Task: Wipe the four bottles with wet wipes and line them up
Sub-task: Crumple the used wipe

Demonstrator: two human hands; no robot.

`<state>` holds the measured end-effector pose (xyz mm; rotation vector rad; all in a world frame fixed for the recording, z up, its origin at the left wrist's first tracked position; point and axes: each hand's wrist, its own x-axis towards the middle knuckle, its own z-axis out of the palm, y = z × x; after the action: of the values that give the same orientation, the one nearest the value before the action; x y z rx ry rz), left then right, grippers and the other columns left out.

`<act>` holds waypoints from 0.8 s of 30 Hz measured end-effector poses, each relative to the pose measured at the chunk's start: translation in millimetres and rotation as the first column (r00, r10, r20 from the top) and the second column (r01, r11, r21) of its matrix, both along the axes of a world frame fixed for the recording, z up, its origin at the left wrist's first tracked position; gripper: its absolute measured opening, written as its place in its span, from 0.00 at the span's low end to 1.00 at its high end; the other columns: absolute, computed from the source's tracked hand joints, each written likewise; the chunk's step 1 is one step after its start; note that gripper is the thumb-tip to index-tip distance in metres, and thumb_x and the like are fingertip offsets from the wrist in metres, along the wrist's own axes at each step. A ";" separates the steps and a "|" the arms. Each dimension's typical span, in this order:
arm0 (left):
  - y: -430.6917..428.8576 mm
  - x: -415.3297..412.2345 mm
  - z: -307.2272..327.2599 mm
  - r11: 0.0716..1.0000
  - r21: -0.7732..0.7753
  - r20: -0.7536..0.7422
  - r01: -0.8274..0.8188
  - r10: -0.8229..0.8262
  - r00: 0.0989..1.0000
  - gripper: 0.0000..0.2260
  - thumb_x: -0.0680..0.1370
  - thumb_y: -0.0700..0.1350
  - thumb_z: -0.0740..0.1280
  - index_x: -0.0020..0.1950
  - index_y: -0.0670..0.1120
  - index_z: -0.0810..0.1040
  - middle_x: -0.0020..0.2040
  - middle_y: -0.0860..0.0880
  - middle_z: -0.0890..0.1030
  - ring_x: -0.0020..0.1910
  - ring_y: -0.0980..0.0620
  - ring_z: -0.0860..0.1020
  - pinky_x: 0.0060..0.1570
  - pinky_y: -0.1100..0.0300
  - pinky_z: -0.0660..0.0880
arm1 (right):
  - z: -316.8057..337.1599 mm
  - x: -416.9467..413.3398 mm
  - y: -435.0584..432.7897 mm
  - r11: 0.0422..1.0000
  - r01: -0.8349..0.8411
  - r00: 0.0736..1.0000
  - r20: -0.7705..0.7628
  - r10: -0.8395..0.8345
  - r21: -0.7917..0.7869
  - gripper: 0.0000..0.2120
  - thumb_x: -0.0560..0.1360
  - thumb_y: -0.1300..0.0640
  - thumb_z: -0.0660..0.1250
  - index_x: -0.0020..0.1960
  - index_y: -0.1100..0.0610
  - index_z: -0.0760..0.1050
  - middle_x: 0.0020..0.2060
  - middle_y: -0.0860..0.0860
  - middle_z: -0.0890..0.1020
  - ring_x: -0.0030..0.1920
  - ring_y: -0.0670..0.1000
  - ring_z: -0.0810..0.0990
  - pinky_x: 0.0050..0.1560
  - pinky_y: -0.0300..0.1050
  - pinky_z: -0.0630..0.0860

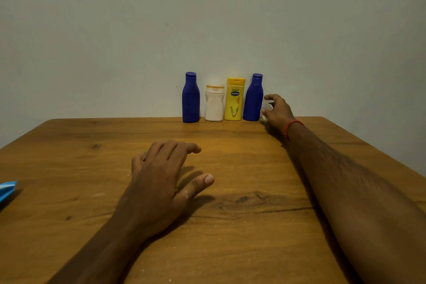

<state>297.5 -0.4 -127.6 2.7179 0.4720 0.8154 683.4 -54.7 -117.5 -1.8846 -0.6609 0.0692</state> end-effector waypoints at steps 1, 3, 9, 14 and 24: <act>0.2 -0.1 -0.1 1.000 -0.001 0.001 0.004 -0.004 1.000 0.34 0.71 0.79 0.47 0.69 0.62 0.67 0.67 0.61 0.70 0.68 0.60 0.64 0.64 0.49 0.61 | 0.4 -2.8 -3.8 1.000 0.019 1.000 0.007 -0.019 0.000 0.24 0.78 0.65 0.67 0.71 0.52 0.67 0.70 0.56 0.71 0.63 0.55 0.74 0.38 0.41 0.79; 1.4 -0.4 0.0 1.000 0.006 0.007 0.003 -0.003 1.000 0.33 0.71 0.78 0.48 0.69 0.62 0.66 0.68 0.61 0.70 0.68 0.61 0.63 0.64 0.50 0.60 | 1.1 -12.2 -11.3 0.999 0.030 0.999 -0.017 -0.030 0.036 0.24 0.76 0.64 0.70 0.67 0.51 0.67 0.66 0.55 0.72 0.61 0.56 0.74 0.39 0.46 0.83; 0.6 -1.1 0.8 1.000 0.003 0.020 -0.005 0.005 1.000 0.31 0.72 0.75 0.52 0.70 0.61 0.67 0.69 0.58 0.70 0.68 0.59 0.64 0.63 0.51 0.59 | 25.9 -55.7 -33.5 0.999 -0.037 0.984 0.175 0.038 -0.007 0.09 0.73 0.59 0.75 0.47 0.56 0.75 0.47 0.51 0.80 0.53 0.53 0.80 0.41 0.36 0.75; -4.2 -3.4 5.8 1.000 0.018 0.012 -0.013 0.013 1.000 0.32 0.72 0.75 0.52 0.70 0.60 0.67 0.69 0.57 0.71 0.67 0.59 0.64 0.60 0.54 0.59 | 51.9 -111.4 -59.5 0.991 -0.130 0.986 0.110 0.125 0.039 0.07 0.71 0.61 0.76 0.45 0.58 0.79 0.47 0.51 0.83 0.49 0.49 0.81 0.46 0.39 0.80; -31.3 -14.4 33.8 0.993 0.032 0.140 0.116 -0.119 0.983 0.32 0.75 0.72 0.55 0.70 0.53 0.72 0.63 0.50 0.78 0.60 0.54 0.75 0.59 0.47 0.71 | 76.7 -233.9 -139.6 0.948 -0.269 0.949 -0.120 0.292 0.171 0.07 0.74 0.64 0.73 0.51 0.57 0.83 0.51 0.52 0.83 0.51 0.50 0.83 0.44 0.38 0.82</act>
<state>283.1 -31.7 -93.8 2.6563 0.2699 0.9787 449.6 -194.3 -40.8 -1.6109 -0.8084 0.3272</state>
